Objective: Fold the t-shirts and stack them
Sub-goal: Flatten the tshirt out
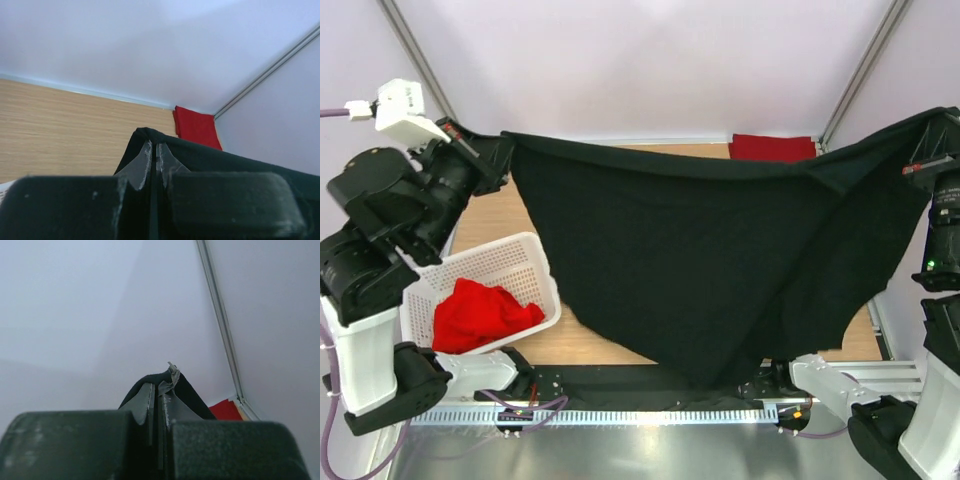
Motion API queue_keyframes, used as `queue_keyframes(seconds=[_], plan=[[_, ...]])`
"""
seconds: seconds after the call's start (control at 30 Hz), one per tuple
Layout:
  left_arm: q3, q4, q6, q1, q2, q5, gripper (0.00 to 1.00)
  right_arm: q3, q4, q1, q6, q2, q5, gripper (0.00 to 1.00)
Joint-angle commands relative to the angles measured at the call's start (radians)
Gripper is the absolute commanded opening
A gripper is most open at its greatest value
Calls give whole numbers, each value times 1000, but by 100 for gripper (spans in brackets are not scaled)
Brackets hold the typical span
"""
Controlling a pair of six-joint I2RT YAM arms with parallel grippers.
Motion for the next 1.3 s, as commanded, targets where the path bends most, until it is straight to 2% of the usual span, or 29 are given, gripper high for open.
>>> queue_keyframes(seconds=[0.0,0.13,0.23,0.33,0.4,0.67,0.8,0.93,1.07,1.17,1.27], plan=[[25,47,10,4,-26,-74,0,44,73,4,-87,-2,47,1],[37,46,40,4,11,-66,0,26,103,13,-115,25,44,1],[95,56,46,2,33,-60,0,105,74,13,-87,53,7,1],[95,98,91,2,17,-105,0,115,81,13,-122,63,16,1],[136,90,96,2,22,-105,0,179,44,15,-131,80,19,1],[138,98,24,2,-76,-28,0,244,8,13,-113,10,-16,1],[155,132,15,2,-115,26,0,321,19,15,-75,-10,-57,1],[138,179,38,2,-119,78,0,323,47,13,-35,-36,-60,1],[112,195,99,2,-75,70,0,242,83,13,-41,-59,-40,1],[28,239,170,4,-53,33,0,104,129,22,-53,-74,-14,1],[-102,294,257,4,-11,-40,0,-119,217,24,-72,-78,7,1]])
